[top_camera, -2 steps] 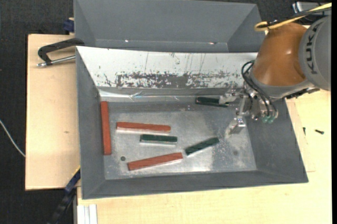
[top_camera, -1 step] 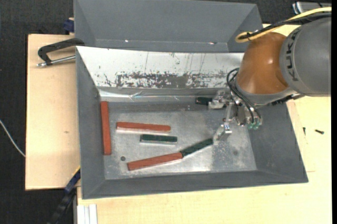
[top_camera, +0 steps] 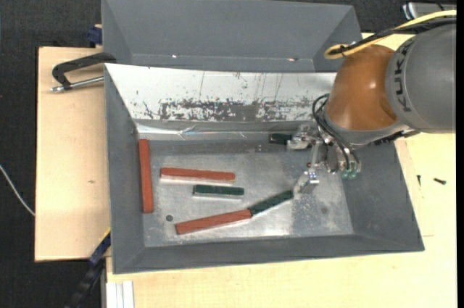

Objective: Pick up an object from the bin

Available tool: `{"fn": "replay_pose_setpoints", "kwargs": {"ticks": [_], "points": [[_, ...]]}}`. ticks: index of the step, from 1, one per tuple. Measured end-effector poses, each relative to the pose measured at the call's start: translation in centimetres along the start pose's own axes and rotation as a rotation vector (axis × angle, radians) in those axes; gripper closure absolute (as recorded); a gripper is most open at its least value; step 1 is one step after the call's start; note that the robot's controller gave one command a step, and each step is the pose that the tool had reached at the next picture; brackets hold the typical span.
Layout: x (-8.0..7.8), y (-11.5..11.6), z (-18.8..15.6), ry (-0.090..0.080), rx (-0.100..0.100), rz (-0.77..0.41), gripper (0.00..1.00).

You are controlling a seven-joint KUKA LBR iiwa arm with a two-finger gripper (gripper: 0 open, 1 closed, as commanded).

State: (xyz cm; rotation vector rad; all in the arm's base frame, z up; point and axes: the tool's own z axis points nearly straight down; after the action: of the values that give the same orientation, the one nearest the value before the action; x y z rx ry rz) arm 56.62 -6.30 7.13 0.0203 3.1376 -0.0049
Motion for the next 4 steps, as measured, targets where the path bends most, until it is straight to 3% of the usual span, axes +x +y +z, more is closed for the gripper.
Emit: {"fn": "replay_pose_setpoints", "kwargs": {"ticks": [1,2,3,4], "points": [[1.2,1.2,-0.3,-0.014,0.003,-0.111,0.0],[3.5,1.8,-0.2,-0.008,-0.004,-0.272,0.0],[7.5,3.3,-0.8,0.002,-0.005,-0.288,1.0],[7.5,3.3,-0.8,0.002,-0.005,-0.289,1.0]]}}
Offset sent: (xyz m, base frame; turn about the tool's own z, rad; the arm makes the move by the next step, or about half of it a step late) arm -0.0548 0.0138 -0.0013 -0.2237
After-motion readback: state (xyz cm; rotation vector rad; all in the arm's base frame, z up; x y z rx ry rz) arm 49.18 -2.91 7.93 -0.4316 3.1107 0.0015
